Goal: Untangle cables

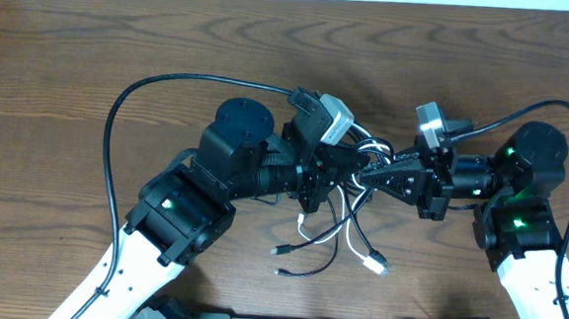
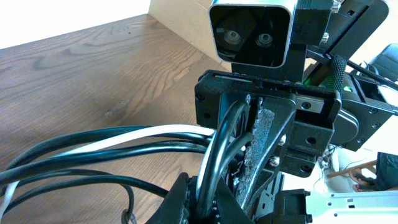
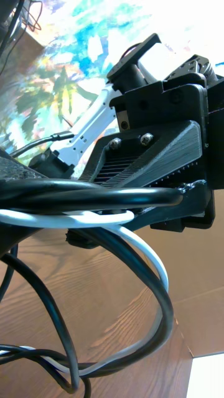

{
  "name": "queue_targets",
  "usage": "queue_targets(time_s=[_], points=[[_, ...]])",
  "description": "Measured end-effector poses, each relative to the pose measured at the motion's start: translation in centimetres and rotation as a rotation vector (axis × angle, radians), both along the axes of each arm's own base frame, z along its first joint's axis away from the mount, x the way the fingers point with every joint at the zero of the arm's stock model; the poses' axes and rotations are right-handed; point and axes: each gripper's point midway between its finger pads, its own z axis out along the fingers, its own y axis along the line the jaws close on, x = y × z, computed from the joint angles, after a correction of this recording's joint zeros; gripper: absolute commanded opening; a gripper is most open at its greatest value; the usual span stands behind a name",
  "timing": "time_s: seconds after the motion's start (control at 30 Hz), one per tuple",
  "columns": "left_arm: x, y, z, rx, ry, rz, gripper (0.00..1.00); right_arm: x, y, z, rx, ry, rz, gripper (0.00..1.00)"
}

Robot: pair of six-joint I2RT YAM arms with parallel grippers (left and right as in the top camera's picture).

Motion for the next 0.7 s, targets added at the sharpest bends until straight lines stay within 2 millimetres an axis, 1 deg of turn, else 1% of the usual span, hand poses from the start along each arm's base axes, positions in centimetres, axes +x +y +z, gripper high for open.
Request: queue_targets(time_s=[0.07, 0.1, 0.27, 0.3, 0.33, 0.4, 0.53, 0.63, 0.7], points=[[0.0, 0.0, 0.0, 0.0, 0.0, 0.0, 0.07, 0.0, 0.0, 0.0, 0.0, 0.0, 0.0, 0.02], [0.0, 0.0, 0.0, 0.0, 0.0, 0.0, 0.07, 0.0, 0.0, 0.0, 0.0, 0.0, 0.0, 0.06], [0.0, 0.0, -0.1, 0.003, -0.001, -0.001, 0.07, 0.1, 0.0, 0.0, 0.0, -0.008, -0.008, 0.49], [0.0, 0.0, -0.1, 0.006, -0.004, -0.002, 0.08, 0.2, 0.0, 0.1, 0.001, -0.016, -0.015, 0.55], [-0.1, 0.0, -0.2, 0.01, -0.006, -0.004, 0.08, 0.3, 0.0, 0.0, 0.0, -0.013, -0.021, 0.58], [-0.1, 0.1, -0.4, 0.018, -0.005, -0.006, 0.07, 0.7, 0.0, 0.0, -0.001, -0.012, -0.039, 0.61], [0.0, 0.4, -0.8, 0.032, 0.007, 0.0, 0.08, 1.2, -0.2, 0.0, -0.002, -0.013, -0.07, 0.63], [0.4, 0.9, -1.3, 0.046, 0.025, 0.019, 0.07, 2.0, -0.9, 0.0, -0.003, -0.013, -0.11, 0.64], [0.5, 1.2, -1.5, 0.053, 0.035, 0.028, 0.07, 2.5, -1.5, 0.0, -0.003, -0.013, -0.138, 0.63]])
